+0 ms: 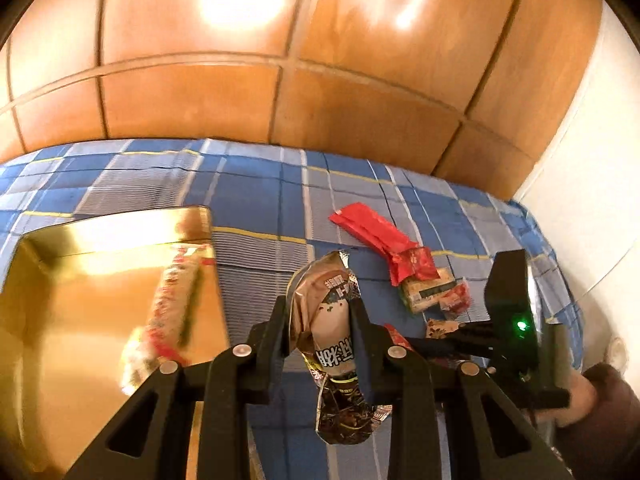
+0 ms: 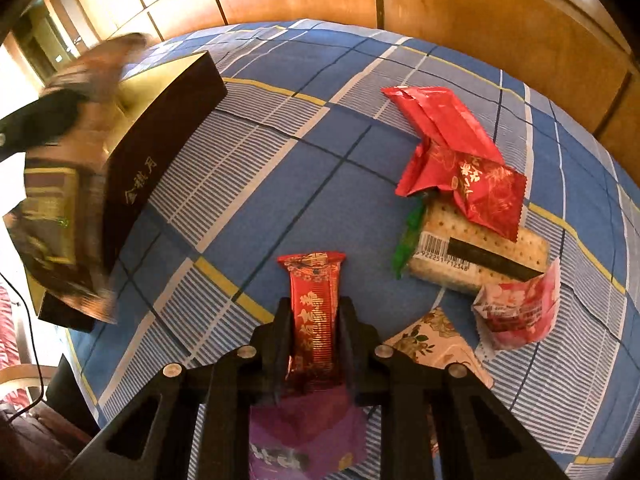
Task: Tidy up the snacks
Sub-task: 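Lift the brown-and-gold bag with the left tool while the right tool grasps a red bar, then place the brown-and-gold bag in the gold tray beside the wafer roll, open left tool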
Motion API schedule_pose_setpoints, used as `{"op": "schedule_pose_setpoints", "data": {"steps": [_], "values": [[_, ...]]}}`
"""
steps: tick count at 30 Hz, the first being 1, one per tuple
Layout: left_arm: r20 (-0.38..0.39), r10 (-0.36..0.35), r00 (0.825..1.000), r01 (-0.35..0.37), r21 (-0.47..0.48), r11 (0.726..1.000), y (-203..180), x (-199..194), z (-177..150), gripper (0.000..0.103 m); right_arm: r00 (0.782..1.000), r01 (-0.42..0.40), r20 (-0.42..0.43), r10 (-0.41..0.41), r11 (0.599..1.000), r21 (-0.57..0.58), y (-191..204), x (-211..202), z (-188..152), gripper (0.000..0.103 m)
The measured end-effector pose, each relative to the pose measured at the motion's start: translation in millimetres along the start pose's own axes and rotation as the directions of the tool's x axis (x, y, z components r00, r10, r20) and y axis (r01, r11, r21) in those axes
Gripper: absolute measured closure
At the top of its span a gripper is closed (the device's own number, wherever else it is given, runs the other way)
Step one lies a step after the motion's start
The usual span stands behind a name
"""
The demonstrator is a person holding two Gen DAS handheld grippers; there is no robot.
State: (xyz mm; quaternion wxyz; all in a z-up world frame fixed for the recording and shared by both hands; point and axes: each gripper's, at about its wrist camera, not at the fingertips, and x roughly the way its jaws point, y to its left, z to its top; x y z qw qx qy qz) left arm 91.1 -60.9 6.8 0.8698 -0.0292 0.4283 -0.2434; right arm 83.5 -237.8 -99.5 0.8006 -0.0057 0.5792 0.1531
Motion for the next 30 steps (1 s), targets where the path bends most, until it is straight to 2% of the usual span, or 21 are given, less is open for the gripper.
{"op": "schedule_pose_setpoints", "data": {"steps": [3, 7, 11, 14, 20, 26, 30], "values": [[0.04, 0.006, 0.999, -0.004, -0.036, 0.999, 17, -26, -2, 0.074, 1.0, 0.015, 0.002, -0.015, 1.0, -0.01, -1, 1, 0, 0.081], [0.088, 0.049, 0.995, -0.04, -0.095, 0.995, 48, -59, -4, 0.074, 0.999, 0.046, 0.017, -0.046, 0.998, -0.031, 9, 7, -3, 0.081], [0.109, 0.14, 0.984, -0.124, -0.14, 0.982, 86, -82, -11, 0.074, 0.996, 0.09, 0.029, -0.088, 0.994, -0.065, 21, 8, -6, 0.081], [0.092, 0.208, 0.974, -0.19, -0.169, 0.967, 115, -87, -15, 0.074, 0.994, 0.109, 0.03, -0.107, 0.991, -0.074, 29, 6, -8, 0.081], [0.038, 0.313, 0.949, -0.307, -0.121, 0.944, 149, -69, -16, 0.074, 0.993, 0.118, 0.031, -0.116, 0.99, -0.077, 34, 7, -9, 0.081], [0.01, 0.332, 0.943, -0.331, -0.062, 0.942, 154, -33, 0, 0.074, 0.992, 0.122, 0.032, -0.12, 0.99, -0.076, 39, 9, -9, 0.081], [-0.015, 0.319, 0.948, -0.32, -0.037, 0.947, 152, -8, 14, 0.074, 0.992, 0.125, 0.035, -0.123, 0.989, -0.078, 36, 7, -8, 0.081]]}}
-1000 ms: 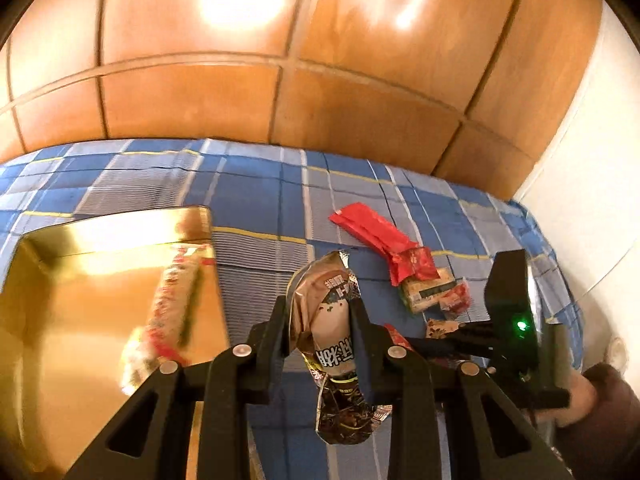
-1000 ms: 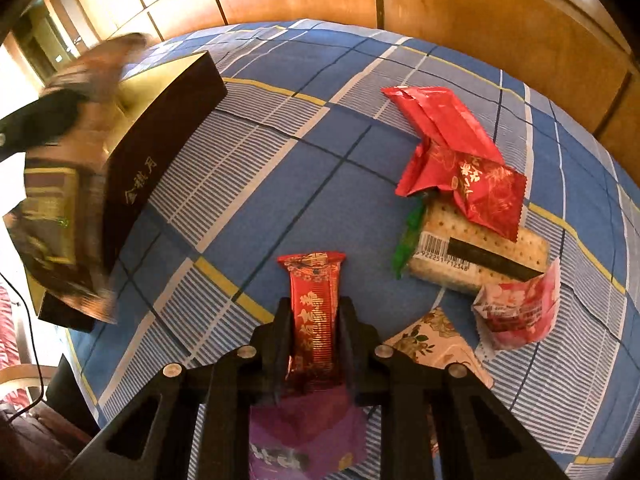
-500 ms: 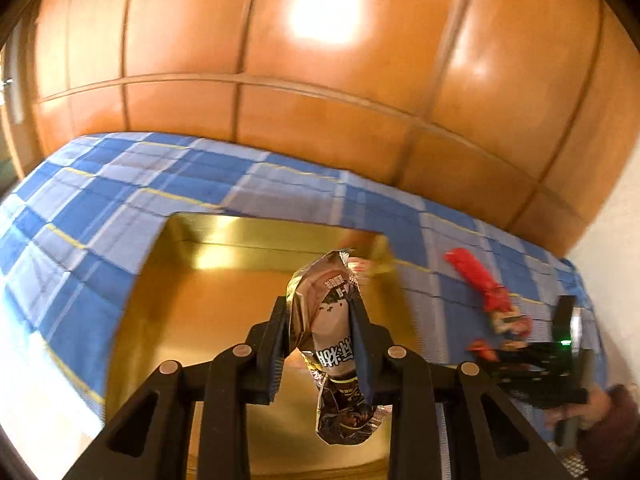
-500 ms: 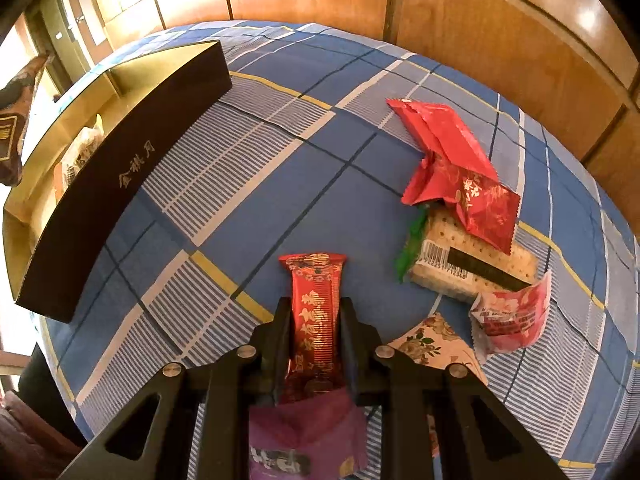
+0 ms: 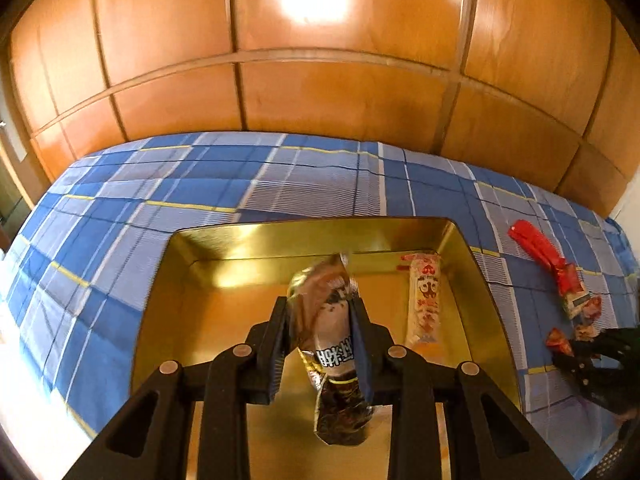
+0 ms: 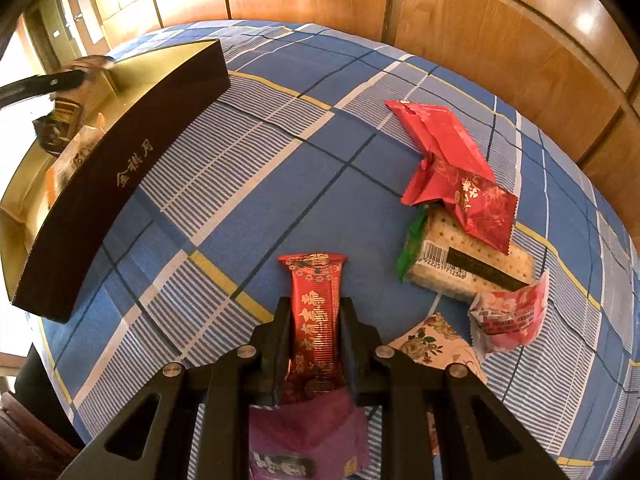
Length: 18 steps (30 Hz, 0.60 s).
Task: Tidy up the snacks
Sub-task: 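Place the brown-and-gold bag in the gold tray beside the wafer roll, open left tool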
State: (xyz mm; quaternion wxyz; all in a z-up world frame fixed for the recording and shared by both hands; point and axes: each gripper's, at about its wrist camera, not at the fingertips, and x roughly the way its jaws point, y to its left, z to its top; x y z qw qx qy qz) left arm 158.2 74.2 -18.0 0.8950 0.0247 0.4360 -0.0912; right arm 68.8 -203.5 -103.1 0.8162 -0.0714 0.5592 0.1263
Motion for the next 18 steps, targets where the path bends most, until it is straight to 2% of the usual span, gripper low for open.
{"op": "schedule_pose_setpoints", "data": {"steps": [3, 9, 12, 18], "values": [[0.005, -0.004, 1.0, 0.004, 0.017, 1.0, -11, 13, 10, 0.081, 1.0, -0.002, 0.004, 0.002, 1.0, 0.004, -2, -2, -1, 0.081], [0.002, -0.025, 1.0, 0.025, 0.017, 1.0, -25, 23, 20, 0.081, 1.0, -0.009, 0.011, 0.009, 1.0, 0.012, -5, -3, -3, 0.081], [-0.001, -0.011, 1.0, 0.011, -0.017, 1.0, -17, 15, 13, 0.081, 1.0, -0.011, 0.016, 0.011, 1.0, 0.017, -7, -4, -4, 0.08], [-0.06, -0.019, 0.998, 0.012, -0.109, 0.994, 20, -4, -20, 0.081, 1.0, -0.014, 0.024, 0.014, 0.999, 0.031, -10, -5, -5, 0.08]]}}
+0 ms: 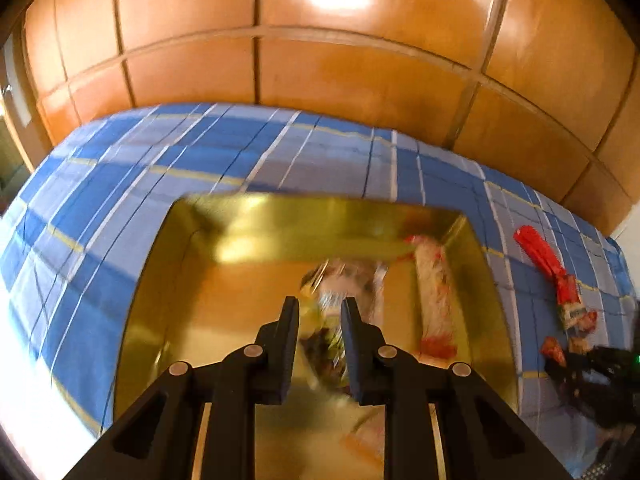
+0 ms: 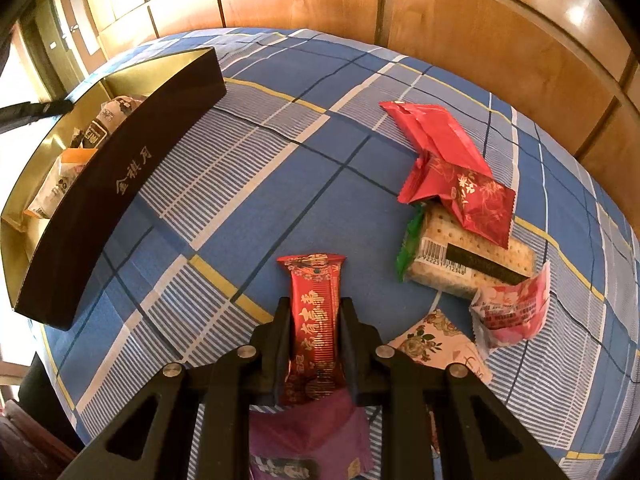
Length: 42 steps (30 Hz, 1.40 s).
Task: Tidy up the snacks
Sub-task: 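Place the brown-and-gold bag in the gold tray beside the wafer roll, open left tool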
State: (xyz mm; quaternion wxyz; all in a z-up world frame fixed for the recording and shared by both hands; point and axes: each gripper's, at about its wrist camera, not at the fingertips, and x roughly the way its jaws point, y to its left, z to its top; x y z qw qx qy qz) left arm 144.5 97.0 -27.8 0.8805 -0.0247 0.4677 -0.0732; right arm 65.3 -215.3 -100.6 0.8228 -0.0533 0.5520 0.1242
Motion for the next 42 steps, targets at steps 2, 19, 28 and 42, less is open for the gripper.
{"op": "schedule_pose_setpoints", "data": {"steps": [2, 19, 28, 42], "values": [[-0.014, -0.015, 1.0, 0.015, -0.017, 1.0, 9, -5, -12, 0.081, 1.0, 0.001, 0.002, -0.001, 1.0, 0.005, 0, 0, 0, 0.08], [-0.143, -0.114, 0.983, 0.108, -0.049, 0.993, -26, 55, -2, 0.077, 1.0, 0.027, 0.004, -0.027, 1.0, -0.001, 8, 1, 1, 0.081], [-0.048, -0.039, 0.998, 0.037, -0.042, 0.998, -33, 17, -1, 0.077, 0.999, 0.036, 0.005, -0.036, 0.999, -0.007, 8, 0, 2, 0.081], [0.105, 0.072, 0.992, -0.068, -0.042, 0.997, -37, -52, -50, 0.071, 0.997, 0.069, 0.021, -0.069, 0.998, -0.001, 15, -2, -3, 0.081]]}}
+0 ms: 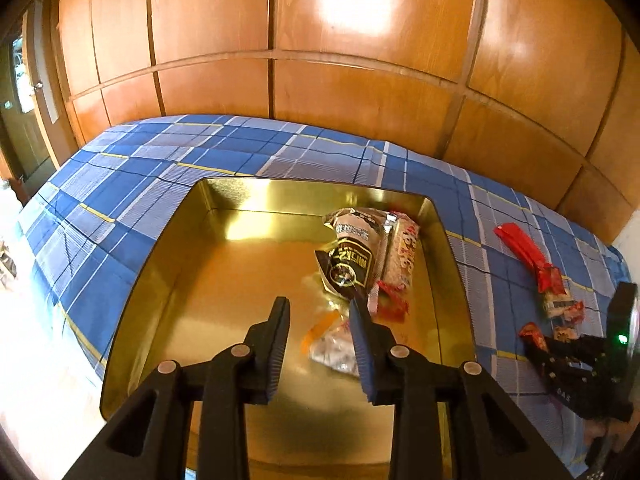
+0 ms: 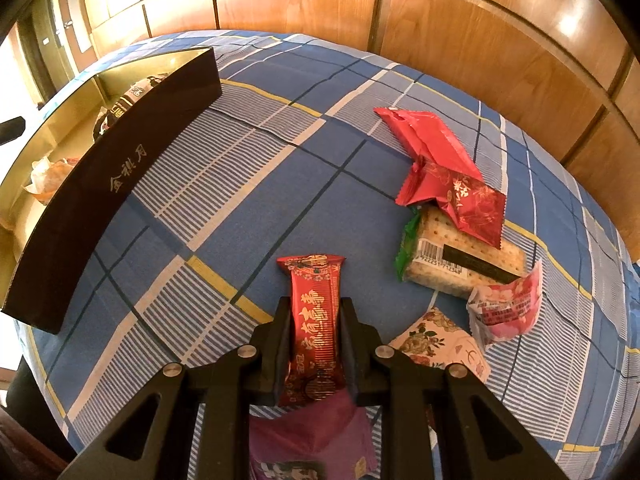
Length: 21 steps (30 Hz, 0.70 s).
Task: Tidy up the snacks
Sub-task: 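Place the brown-and-gold bag in the gold tray beside the wafer roll, open left tool, then carry the red bar into the gold tray and release it with the right tool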
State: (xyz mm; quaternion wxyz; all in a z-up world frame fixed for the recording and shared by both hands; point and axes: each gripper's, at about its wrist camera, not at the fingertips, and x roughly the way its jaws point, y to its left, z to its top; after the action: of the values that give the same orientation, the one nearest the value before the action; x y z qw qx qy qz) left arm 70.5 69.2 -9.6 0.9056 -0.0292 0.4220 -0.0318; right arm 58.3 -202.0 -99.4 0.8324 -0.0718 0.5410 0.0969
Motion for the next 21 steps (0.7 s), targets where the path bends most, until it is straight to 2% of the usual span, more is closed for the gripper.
{"op": "schedule_pose_setpoints", "data": {"steps": [10, 21], "values": [[-0.007, -0.011, 1.0, 0.011, -0.002, 1.0, 0, -13, -21, 0.07, 1.0, 0.027, -0.003, -0.027, 1.0, 0.003, 5, 0, 2, 0.081], [-0.02, 0.007, 1.0, -0.007, -0.035, 0.999, 14, -14, -31, 0.07, 0.999, 0.047, -0.011, -0.047, 0.999, 0.021, 8, -3, 3, 0.082]]}}
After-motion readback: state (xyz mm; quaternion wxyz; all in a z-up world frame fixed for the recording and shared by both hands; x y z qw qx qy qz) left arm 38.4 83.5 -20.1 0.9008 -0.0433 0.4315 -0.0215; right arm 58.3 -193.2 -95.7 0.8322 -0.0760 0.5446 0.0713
